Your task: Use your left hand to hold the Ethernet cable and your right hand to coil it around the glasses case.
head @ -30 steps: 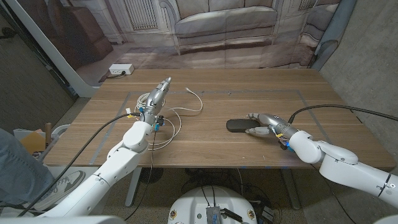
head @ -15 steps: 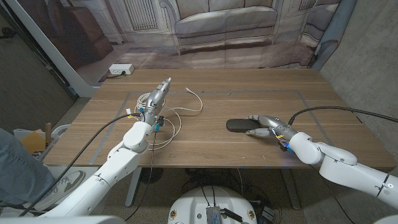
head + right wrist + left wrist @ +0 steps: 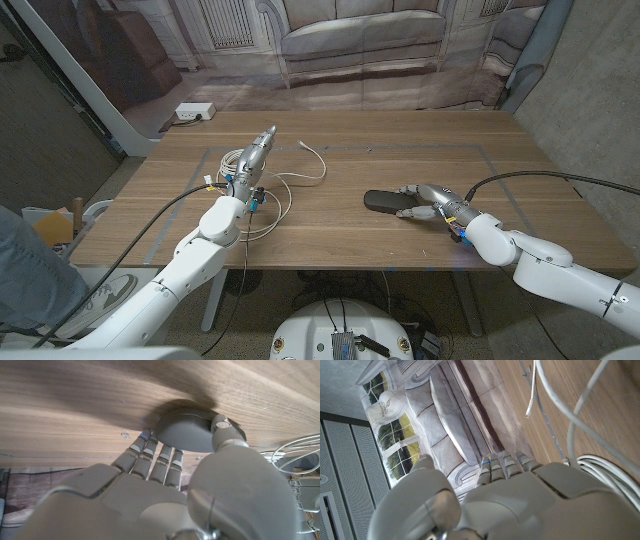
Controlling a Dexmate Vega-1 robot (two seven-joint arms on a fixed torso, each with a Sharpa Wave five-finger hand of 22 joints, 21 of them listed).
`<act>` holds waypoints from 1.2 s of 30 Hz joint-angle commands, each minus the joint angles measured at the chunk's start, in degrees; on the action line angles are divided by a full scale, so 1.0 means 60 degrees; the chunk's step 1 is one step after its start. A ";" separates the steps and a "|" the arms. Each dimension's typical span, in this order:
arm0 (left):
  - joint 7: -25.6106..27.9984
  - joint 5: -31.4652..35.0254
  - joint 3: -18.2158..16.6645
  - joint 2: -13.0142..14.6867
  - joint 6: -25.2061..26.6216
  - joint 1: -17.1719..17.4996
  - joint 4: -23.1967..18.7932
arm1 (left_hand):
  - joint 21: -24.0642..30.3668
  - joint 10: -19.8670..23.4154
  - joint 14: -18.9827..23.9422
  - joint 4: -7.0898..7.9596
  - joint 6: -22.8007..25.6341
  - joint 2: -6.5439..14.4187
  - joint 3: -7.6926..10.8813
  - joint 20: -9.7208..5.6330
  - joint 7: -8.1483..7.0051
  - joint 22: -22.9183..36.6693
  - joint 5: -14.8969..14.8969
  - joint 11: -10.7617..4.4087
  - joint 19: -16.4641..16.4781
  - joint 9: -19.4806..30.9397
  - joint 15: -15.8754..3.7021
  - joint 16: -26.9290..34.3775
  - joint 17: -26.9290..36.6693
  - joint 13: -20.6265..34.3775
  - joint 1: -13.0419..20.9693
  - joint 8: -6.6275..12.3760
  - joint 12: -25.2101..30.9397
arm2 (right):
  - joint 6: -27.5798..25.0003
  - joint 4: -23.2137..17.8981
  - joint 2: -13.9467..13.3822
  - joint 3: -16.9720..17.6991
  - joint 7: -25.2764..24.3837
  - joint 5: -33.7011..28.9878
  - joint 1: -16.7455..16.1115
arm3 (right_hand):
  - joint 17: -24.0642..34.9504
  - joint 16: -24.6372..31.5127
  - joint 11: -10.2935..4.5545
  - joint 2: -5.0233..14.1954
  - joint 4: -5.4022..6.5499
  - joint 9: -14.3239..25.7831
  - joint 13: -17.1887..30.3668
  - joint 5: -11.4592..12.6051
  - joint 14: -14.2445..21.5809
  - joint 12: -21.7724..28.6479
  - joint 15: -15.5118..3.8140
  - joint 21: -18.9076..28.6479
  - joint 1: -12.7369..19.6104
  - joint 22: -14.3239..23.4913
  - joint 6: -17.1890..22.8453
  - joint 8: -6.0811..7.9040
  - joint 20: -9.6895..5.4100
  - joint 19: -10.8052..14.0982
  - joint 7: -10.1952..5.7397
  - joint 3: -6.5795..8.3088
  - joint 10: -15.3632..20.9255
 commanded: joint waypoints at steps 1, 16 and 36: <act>0.0127 0.0040 0.0002 -0.0044 -0.0012 0.0069 -0.0080 | -0.0006 -0.0016 -0.0074 -0.0005 0.0049 0.0009 -0.0039 0.0103 -0.0058 0.0009 -0.0013 -0.0041 0.0016 0.0051 -0.0002 0.0024 0.0039 0.0031 0.0096 0.0060 -0.0010 | 0.0168 0.0139 0.0067 0.0054 -0.0413 -0.0167 -0.0082 | 0.0033 0.0085 -0.0598 0.0257 0.0017 0.0034 0.0021 0.0079 0.0618 0.0231 -0.1069 0.0163 0.0349 0.0056 0.0712 0.0130 -0.0664 0.0383 -0.0317 0.0189 0.1290; 0.0131 0.0132 0.0051 0.0036 0.0183 -0.0009 -0.0168 | 0.0012 -0.0009 -0.0014 -0.0024 0.0045 0.0036 -0.0040 0.0177 -0.0088 0.0011 -0.0026 -0.0035 0.0043 0.0051 -0.0048 0.0050 0.0035 0.0032 0.0142 0.0063 0.0000 | 0.0445 0.0012 0.0135 0.0447 -0.1125 0.0027 -0.0473 | 0.0055 0.0109 -0.0709 0.0424 -0.0019 0.0049 0.0005 0.0064 0.1647 0.0525 -0.1513 0.0313 0.0844 0.0103 0.1600 0.0288 -0.0967 0.0757 -0.0207 0.0365 0.2757; 0.0266 0.0956 0.0219 0.0786 0.1441 -0.0453 -0.0760 | 0.0011 0.0050 0.0009 -0.0196 0.0109 0.0103 0.0060 0.0022 -0.0095 0.0003 -0.0025 -0.0085 0.0043 0.0051 -0.0066 0.0043 0.0016 0.0030 0.0451 0.0096 0.0023 | 0.1076 0.0048 0.0408 0.0696 -0.1395 0.0327 -0.0398 | 0.0083 0.0069 -0.0819 0.0552 0.0009 0.0054 -0.0005 0.0018 0.1848 0.0453 -0.1604 0.0342 0.1056 0.0124 0.1902 0.0310 -0.1040 0.0793 -0.0240 0.0368 0.2909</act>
